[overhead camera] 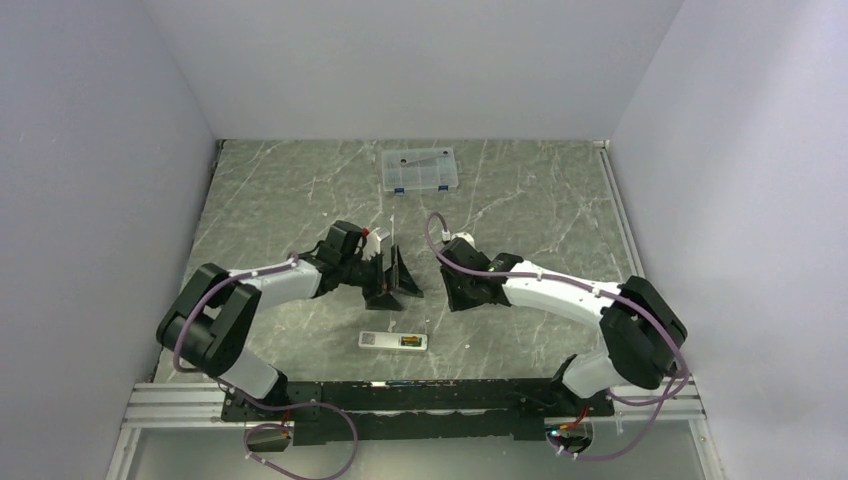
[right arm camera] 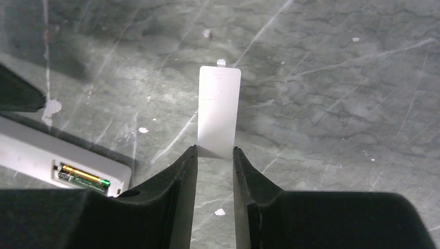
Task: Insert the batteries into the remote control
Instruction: Pick up the battery cover at the center of the board.
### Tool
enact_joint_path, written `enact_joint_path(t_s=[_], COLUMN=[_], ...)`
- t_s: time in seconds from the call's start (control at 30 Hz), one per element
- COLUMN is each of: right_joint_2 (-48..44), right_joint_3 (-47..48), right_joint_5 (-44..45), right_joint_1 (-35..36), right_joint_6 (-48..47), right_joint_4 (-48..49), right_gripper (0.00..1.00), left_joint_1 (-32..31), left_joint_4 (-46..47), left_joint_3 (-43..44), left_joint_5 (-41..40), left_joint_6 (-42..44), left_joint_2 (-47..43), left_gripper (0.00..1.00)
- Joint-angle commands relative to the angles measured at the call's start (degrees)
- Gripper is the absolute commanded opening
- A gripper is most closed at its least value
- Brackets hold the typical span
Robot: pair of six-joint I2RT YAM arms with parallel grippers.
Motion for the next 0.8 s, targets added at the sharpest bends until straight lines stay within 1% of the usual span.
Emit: enact_joint_path(t_s=[0.0, 0.07, 0.1, 0.2, 0.33, 0.43, 0.57, 0.77], right_joint_2=[-3.35, -4.50, -5.50, -7.31, -10.17, -12.52, -13.64, -12.91], right_joint_3=[-0.85, -1.68, -2.09, -2.78, -3.94, -5.36, -4.94, -2.11], right_joint_5=[-1.66, -2.57, -3.08, -4.42, -4.68, -6.53, -7.71, -8.88], right_joint_1=[1.51, 1.90, 2.05, 2.56, 3.37, 3.67, 4.55, 6.15], right_joint_6=[-2.79, -4.19, -4.86, -7.34, -10.21, -12.47, -15.60, -19.04], right_joint_4=[2.26, 3.21, 3.64, 4.16, 4.21, 4.91, 4.87, 4.89], right_gripper=[0.04, 0.04, 0.04, 0.04, 0.04, 0.04, 0.03, 0.02], left_joint_1=[-1.07, -1.06, -1.07, -1.07, -1.07, -1.07, -1.07, -1.05], left_joint_4=[6.20, 7.60, 8.20, 8.78, 4.08, -3.20, -12.31, -19.42], left_joint_3=[3.19, 3.20, 3.20, 3.29, 3.95, 4.78, 5.53, 4.02], left_joint_5=[5.56, 7.16, 7.91, 9.88, 9.49, 5.24, -1.92, -8.65], left_joint_6=[-2.29, -3.12, -3.35, -3.57, -1.05, 2.41, 6.21, 6.89], left_joint_2=[3.24, 4.39, 4.84, 5.85, 4.86, 1.40, -4.14, -11.58], left_gripper=[0.99, 1.00, 0.97, 0.94, 0.91, 0.90, 0.91, 0.90])
